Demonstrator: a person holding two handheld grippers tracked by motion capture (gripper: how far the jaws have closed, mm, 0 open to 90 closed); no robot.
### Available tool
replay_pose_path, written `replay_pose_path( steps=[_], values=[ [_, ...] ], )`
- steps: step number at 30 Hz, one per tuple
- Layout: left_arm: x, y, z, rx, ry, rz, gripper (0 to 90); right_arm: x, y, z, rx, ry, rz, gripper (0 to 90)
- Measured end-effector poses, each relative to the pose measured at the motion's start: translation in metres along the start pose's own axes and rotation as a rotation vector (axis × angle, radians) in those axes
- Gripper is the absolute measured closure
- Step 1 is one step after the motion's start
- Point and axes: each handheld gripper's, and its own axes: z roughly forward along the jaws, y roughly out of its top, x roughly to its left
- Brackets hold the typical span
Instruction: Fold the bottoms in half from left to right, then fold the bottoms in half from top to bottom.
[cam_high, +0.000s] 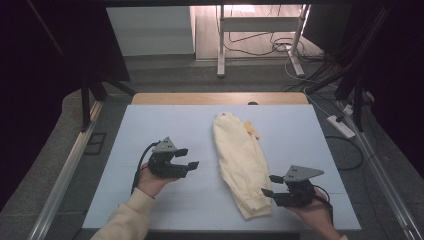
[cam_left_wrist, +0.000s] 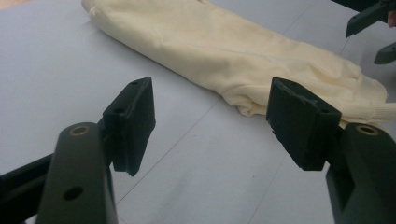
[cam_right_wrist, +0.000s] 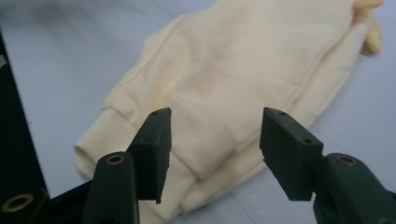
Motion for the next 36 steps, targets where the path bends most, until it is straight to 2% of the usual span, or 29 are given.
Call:
replay_pose_path(
  steps=[4,16,24,29,33,36],
  values=[
    [0.000,0.000,-0.001,-0.007,0.003,-0.002,33.0,-0.006,-0.001,0.001,0.006,-0.027,0.020,42.9],
    [0.001,0.000,-0.001,-0.007,0.008,0.000,32.7,-0.013,-0.003,0.005,0.036,-0.061,0.044,42.5],
    [0.001,0.000,0.001,-0.001,0.010,0.003,32.6,-0.019,-0.002,0.011,0.061,-0.068,0.066,41.6],
    [0.000,0.000,0.001,-0.001,0.007,0.006,32.3,-0.017,-0.003,0.016,0.092,-0.061,0.066,39.7],
    [0.000,0.001,0.001,0.000,0.007,0.013,32.2,-0.018,-0.001,0.017,0.072,-0.074,0.095,39.2],
    [0.000,0.001,0.001,0.000,0.007,0.013,32.1,-0.019,0.001,0.019,0.069,-0.082,0.098,38.8]
  ],
)
